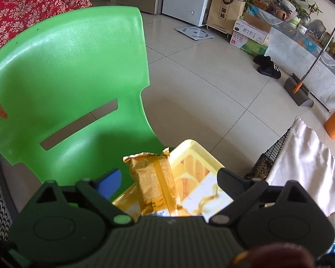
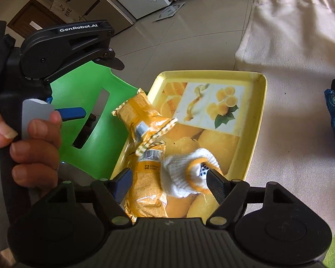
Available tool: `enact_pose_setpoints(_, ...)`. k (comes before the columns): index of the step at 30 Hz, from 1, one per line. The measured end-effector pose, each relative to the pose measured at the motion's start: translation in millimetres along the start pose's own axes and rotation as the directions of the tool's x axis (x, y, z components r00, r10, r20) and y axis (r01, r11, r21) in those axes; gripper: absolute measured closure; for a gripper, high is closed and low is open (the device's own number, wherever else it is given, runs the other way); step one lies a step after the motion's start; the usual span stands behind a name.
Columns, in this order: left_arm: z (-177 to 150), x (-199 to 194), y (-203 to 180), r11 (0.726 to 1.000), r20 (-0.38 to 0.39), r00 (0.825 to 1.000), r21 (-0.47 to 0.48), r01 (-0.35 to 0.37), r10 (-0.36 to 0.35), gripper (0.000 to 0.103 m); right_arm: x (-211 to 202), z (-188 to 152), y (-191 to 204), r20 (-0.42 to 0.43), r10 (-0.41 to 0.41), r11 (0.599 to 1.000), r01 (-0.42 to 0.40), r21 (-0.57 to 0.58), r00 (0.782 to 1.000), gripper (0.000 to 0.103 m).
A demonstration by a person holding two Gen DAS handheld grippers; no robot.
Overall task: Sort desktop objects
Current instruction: 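Open the right tool to drop the glove into the tray while left tool drops the bag, then move both tools back over the blue packets and gloves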
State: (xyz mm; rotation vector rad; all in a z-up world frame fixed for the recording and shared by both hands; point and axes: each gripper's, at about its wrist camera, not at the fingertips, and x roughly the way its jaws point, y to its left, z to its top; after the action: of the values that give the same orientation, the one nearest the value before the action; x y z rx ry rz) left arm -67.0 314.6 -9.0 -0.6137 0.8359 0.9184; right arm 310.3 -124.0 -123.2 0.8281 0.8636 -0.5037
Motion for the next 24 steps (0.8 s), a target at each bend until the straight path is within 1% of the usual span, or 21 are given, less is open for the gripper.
enact_pose_setpoints(2,-1,-5,-3,1.000,0.001,1.000,-0.004,0.011,-0.011,0.006,-4,2,-3,0.011,0.006,1.000,-0.006,0.013,1.000,0.029)
enact_pose_setpoints(4,-2,-8,-6,1.000,-0.002,1.000,-0.005,0.024,-0.024,0.006,-8,5,-7,0.014,-0.007,1.000,0.007,0.025,1.000,0.029)
enact_pose_setpoints(6,-5,-11,-11,0.999,0.001,0.999,0.004,0.037,-0.037,0.001,-13,7,-11,0.023,-0.024,0.999,0.023,0.034,0.999,0.029)
enact_pose_setpoints(7,-6,-13,-14,0.999,0.007,0.999,0.010,0.040,-0.040,0.001,-16,9,-13,0.029,-0.030,0.999,0.029,0.038,0.999,0.029)
enact_pose_setpoints(14,-20,-24,-45,0.991,0.006,0.997,0.106,0.080,-0.081,0.001,-37,15,-32,0.045,-0.091,0.993,0.087,0.079,0.995,0.029)
enact_pose_setpoints(20,-40,-30,-74,0.971,-0.044,0.989,0.188,0.145,-0.139,0.001,-53,17,-50,0.044,-0.141,0.986,0.136,0.093,0.989,0.029)
enact_pose_setpoints(24,-51,-34,-86,0.964,-0.054,0.988,0.215,0.156,-0.148,0.001,-66,18,-62,0.048,-0.187,0.979,0.182,0.092,0.981,0.029)
